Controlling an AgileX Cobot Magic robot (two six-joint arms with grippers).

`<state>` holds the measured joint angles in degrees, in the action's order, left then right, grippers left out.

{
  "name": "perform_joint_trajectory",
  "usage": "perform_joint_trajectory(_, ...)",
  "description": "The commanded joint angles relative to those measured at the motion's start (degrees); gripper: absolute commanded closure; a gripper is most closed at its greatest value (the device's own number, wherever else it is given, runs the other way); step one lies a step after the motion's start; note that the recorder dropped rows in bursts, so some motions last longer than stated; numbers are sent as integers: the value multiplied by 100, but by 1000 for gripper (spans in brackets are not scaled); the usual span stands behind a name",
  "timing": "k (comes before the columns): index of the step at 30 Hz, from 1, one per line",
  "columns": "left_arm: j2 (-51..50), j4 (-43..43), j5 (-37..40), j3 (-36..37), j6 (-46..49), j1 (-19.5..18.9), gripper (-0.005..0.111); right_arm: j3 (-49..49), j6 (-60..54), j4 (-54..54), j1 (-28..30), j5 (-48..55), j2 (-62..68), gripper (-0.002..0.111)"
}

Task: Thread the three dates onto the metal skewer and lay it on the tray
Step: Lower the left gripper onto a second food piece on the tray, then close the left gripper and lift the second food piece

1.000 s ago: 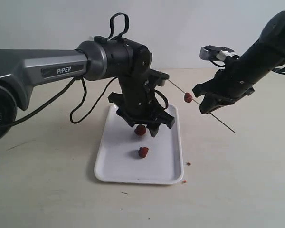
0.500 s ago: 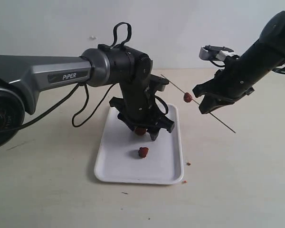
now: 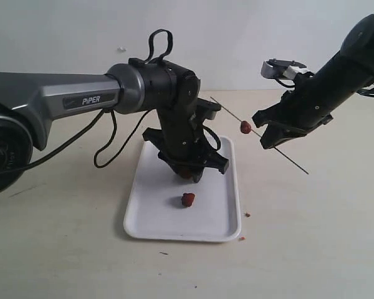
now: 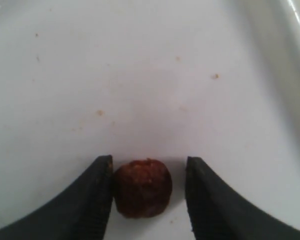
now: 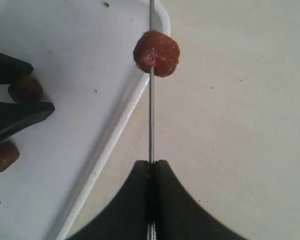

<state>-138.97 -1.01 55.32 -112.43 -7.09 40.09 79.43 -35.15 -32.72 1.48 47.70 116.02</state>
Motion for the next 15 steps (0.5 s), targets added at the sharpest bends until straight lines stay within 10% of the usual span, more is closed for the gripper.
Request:
perform_joint_trajectory(1,34,-11,22,-34,-67,-13,61,-36,-70,-52,33,9,-89,108)
perform_joint_trajectory(15,155,-24,-57,-50,-82,-39,78,-36,-68,-76,33,41,-89,108)
